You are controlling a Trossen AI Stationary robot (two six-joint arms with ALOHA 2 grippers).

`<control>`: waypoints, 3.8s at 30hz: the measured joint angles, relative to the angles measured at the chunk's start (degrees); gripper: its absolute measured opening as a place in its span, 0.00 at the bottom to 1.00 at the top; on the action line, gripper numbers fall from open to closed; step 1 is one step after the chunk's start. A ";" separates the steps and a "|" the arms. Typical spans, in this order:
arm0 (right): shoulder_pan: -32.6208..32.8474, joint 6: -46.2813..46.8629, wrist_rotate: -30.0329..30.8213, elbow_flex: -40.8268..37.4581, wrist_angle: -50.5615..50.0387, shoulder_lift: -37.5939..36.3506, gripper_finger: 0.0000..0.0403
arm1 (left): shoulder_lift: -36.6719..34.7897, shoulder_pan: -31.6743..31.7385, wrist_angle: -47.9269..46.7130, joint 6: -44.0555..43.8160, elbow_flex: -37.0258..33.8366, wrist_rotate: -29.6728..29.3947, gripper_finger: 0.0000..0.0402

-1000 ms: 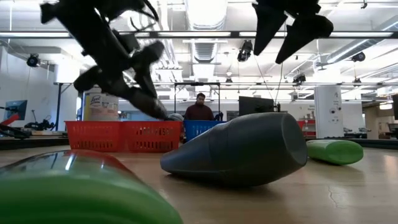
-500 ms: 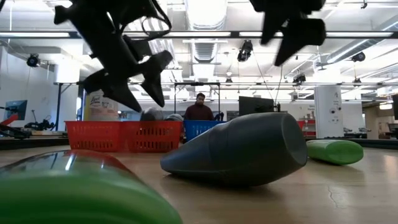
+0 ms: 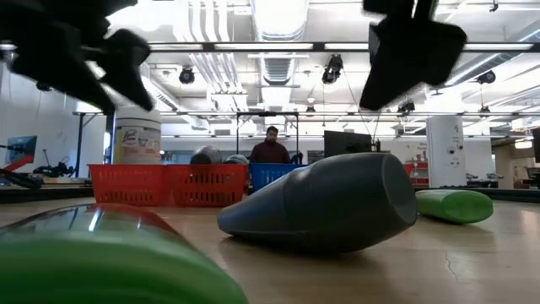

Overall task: Pick & Place Travel size toiletries
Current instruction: Put the gray deodorant into the middle red bin

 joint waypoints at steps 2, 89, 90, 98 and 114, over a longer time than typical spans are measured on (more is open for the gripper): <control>0.55 3.03 0.02 3.91 -1.23 4.07 0.81 | -1.42 -0.73 0.06 -2.56 -1.75 0.71 0.78; -7.48 12.74 -0.76 39.52 -28.63 30.95 0.56 | -9.99 -0.97 0.05 -0.26 -7.55 2.67 0.78; -7.60 12.72 -0.83 39.52 -28.45 30.95 0.53 | -9.99 -0.97 -0.02 -0.26 -7.63 2.67 0.78; -7.90 9.26 -4.62 39.43 -29.20 29.16 0.50 | -9.99 -0.98 0.63 3.00 -7.68 4.17 0.78; -15.06 -2.05 -12.06 39.52 -23.61 15.08 0.50 | -8.87 -2.36 32.87 46.55 -7.89 2.84 0.78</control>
